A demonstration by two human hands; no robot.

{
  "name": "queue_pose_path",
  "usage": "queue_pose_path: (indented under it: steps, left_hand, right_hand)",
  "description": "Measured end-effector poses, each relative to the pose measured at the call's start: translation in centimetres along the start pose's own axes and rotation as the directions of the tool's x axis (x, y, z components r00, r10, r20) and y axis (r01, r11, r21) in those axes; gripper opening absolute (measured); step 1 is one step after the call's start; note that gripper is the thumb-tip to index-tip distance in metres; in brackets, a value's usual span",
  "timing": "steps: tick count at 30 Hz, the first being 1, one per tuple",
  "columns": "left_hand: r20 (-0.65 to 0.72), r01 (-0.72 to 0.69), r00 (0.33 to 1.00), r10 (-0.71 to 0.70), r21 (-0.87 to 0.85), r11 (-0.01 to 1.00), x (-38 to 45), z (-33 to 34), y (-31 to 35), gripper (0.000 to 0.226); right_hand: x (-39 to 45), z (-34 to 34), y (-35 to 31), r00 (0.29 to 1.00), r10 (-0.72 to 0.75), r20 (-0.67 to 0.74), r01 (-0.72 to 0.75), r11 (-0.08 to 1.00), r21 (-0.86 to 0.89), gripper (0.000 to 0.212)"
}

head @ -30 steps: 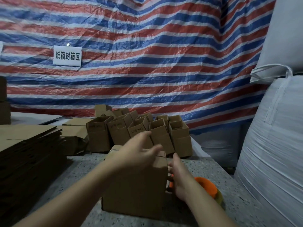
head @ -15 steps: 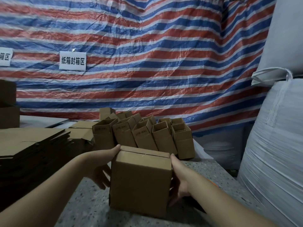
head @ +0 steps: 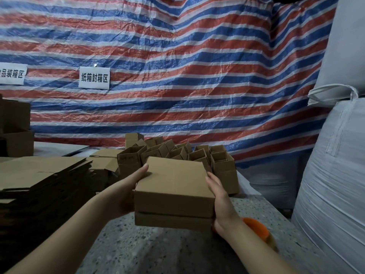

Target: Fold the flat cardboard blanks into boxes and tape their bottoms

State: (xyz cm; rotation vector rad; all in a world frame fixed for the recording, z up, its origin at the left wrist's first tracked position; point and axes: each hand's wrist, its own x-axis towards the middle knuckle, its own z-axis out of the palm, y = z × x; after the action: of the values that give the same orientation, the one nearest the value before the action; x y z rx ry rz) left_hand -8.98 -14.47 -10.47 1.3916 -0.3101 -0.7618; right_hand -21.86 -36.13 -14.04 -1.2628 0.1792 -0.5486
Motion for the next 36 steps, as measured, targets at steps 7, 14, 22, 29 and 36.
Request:
queue_pose_path:
  steps: [7,14,22,29,36]
  left_hand:
    - [-0.058,-0.184,0.980,0.189,0.084,0.979,-0.1,0.0,-1.4,0.078]
    - [0.111,-0.486,0.872,0.476,0.308,0.818,-1.2,-2.3,-4.7,0.134]
    - [0.147,-0.444,0.885,0.441,0.546,0.710,-2.1,-3.9,-8.6,0.137]
    - [0.049,-0.394,0.890,0.453,0.580,0.713,-1.1,-5.2,-10.5,0.127]
    - [-0.041,-0.353,0.892,0.450,0.559,0.750,0.5,-5.6,-10.9,0.075]
  right_hand:
    - [0.1,-0.3,0.5,0.995,-0.046,0.085,0.045,0.999,0.007,0.056]
    - [0.2,-0.6,1.7,0.999,0.048,0.009,-0.044,0.964,-0.263,0.087]
    - [0.5,-0.2,5.2,0.979,0.205,-0.004,-0.189,0.895,-0.403,0.049]
    - [0.2,1.8,6.8,0.976,0.109,-0.187,-0.202,0.772,-0.603,0.076]
    - [-2.2,6.2,8.6,0.983,0.177,0.039,-0.112,0.761,-0.639,0.079]
